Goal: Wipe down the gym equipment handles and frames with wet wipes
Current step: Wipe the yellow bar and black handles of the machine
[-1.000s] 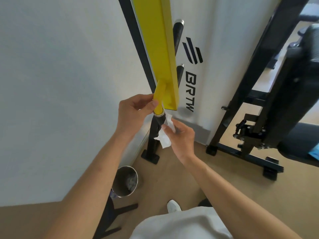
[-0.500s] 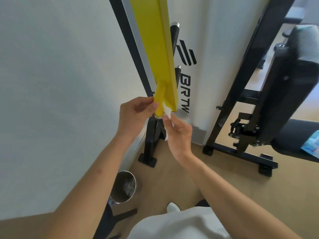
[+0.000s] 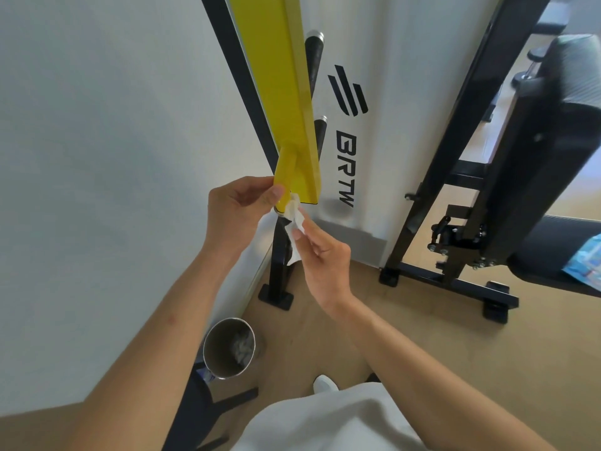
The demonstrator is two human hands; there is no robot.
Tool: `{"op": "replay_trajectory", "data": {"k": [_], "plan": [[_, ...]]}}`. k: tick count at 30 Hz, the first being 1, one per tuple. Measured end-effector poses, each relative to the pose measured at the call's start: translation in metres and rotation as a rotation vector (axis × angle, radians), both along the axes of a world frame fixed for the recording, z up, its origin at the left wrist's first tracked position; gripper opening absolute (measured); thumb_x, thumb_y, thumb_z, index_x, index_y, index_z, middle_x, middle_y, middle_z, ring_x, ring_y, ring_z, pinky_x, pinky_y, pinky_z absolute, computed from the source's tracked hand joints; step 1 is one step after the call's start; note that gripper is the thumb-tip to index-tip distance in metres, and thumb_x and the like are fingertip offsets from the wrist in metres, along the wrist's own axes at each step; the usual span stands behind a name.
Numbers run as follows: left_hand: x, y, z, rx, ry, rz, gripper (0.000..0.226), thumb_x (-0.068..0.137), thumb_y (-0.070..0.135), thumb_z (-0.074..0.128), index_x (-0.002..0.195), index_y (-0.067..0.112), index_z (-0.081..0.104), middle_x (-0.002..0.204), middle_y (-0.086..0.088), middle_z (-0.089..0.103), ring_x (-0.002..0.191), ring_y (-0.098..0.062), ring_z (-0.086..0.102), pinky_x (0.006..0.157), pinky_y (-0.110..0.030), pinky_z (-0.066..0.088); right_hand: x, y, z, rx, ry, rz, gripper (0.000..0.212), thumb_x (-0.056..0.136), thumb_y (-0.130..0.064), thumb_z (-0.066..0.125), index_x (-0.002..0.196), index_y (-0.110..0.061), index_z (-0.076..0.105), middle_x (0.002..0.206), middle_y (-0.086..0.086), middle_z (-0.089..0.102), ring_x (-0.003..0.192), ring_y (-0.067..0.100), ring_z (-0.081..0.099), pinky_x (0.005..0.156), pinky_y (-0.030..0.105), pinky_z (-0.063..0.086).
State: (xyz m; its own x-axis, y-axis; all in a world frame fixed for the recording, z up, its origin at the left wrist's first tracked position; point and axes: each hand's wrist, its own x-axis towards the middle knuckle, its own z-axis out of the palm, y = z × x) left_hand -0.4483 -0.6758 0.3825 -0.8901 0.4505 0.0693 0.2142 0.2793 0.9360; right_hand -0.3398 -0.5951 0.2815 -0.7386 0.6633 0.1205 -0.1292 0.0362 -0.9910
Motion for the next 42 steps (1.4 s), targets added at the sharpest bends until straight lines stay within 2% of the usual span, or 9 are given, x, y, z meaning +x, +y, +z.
{"op": "replay_trajectory", "data": {"k": [7,10,12,15,19,23,30,36,42], "plan": [[0.001,-0.001,-0.001,-0.021,0.045,0.016,0.014,0.090,0.025,0.075,0.104,0.026,0.076,0.096,0.004,0.078,0.088,-0.012,0.074,0.090,-0.042,0.061,0.004,0.013,-0.044,-0.007,-0.304,-0.021,0.022,0.090,-0.010,0.074,0.111,-0.017,0.077,0.101,0.000,0.078,0.095,0.016,0.074,0.078,0.010,0.051],[0.003,0.000,-0.002,-0.007,0.050,0.007,0.013,0.090,0.025,0.075,0.102,0.029,0.075,0.094,0.010,0.077,0.087,-0.008,0.074,0.087,-0.035,0.061,-0.001,0.020,-0.030,0.044,-0.291,-0.041,0.007,0.088,-0.008,0.076,0.085,-0.011,0.081,0.076,-0.018,0.075,0.072,-0.005,0.065,0.069,0.001,0.043],[0.004,0.001,-0.002,0.011,0.053,0.002,0.013,0.090,0.024,0.074,0.102,0.028,0.075,0.092,0.014,0.077,0.085,-0.005,0.074,0.084,-0.028,0.061,-0.008,0.022,-0.012,0.108,-0.202,-0.086,0.032,0.089,-0.007,0.075,0.067,-0.027,0.065,0.050,-0.028,0.054,0.054,-0.005,0.052,0.059,0.002,0.036],[0.007,0.002,-0.003,0.015,0.073,0.000,0.013,0.091,0.024,0.073,0.104,0.026,0.074,0.092,0.014,0.076,0.082,-0.002,0.072,0.081,-0.022,0.060,-0.013,0.020,0.007,0.185,-0.023,-0.137,0.010,0.088,-0.011,0.077,0.081,-0.017,0.079,0.057,-0.023,0.055,0.053,0.004,0.048,0.056,0.010,0.034],[0.009,0.000,-0.004,0.019,0.095,-0.002,0.014,0.092,0.026,0.072,0.105,0.031,0.073,0.093,0.017,0.075,0.087,-0.003,0.073,0.085,-0.027,0.060,-0.011,0.026,-0.018,0.209,-0.315,-0.045,0.045,0.090,-0.019,0.073,0.053,-0.028,0.048,0.050,-0.007,0.037,0.053,0.010,0.030,0.053,0.028,0.025],[0.012,-0.006,-0.006,0.006,0.093,-0.022,0.019,0.093,0.024,0.071,0.110,0.030,0.072,0.099,0.015,0.075,0.092,-0.001,0.072,0.089,-0.024,0.058,-0.008,0.033,-0.036,0.218,-0.552,0.066,0.028,0.089,-0.020,0.067,0.066,-0.006,0.063,0.059,0.016,0.055,0.056,0.021,0.040,0.054,0.033,0.031],[0.017,-0.006,-0.008,0.017,0.091,-0.001,0.020,0.093,0.021,0.071,0.112,0.027,0.071,0.099,0.018,0.072,0.090,0.006,0.069,0.084,-0.010,0.053,-0.005,0.026,-0.006,0.263,-0.307,-0.038,0.013,0.092,-0.021,0.072,0.080,-0.021,0.075,0.065,-0.026,0.053,0.064,-0.007,0.056,0.062,0.004,0.037],[0.021,-0.014,-0.010,0.026,0.075,0.004,0.025,0.094,0.017,0.070,0.118,0.017,0.075,0.110,0.006,0.076,0.101,-0.007,0.071,0.096,-0.027,0.057,0.001,0.047,-0.038,0.378,-0.643,0.241,0.021,0.091,-0.015,0.063,0.071,-0.014,0.068,0.071,0.014,0.065,0.068,0.030,0.059,0.058,0.034,0.040],[0.051,-0.042,-0.045,0.066,-0.057,0.086,0.017,0.088,0.019,0.075,0.103,0.027,0.072,0.100,0.012,0.075,0.096,-0.008,0.070,0.089,-0.036,0.057,0.036,0.061,-0.009,0.325,-0.520,0.464,0.019,0.090,-0.015,0.074,0.102,-0.022,0.060,0.094,-0.017,0.067,0.084,-0.005,0.067,0.071,0.014,0.054]]}}
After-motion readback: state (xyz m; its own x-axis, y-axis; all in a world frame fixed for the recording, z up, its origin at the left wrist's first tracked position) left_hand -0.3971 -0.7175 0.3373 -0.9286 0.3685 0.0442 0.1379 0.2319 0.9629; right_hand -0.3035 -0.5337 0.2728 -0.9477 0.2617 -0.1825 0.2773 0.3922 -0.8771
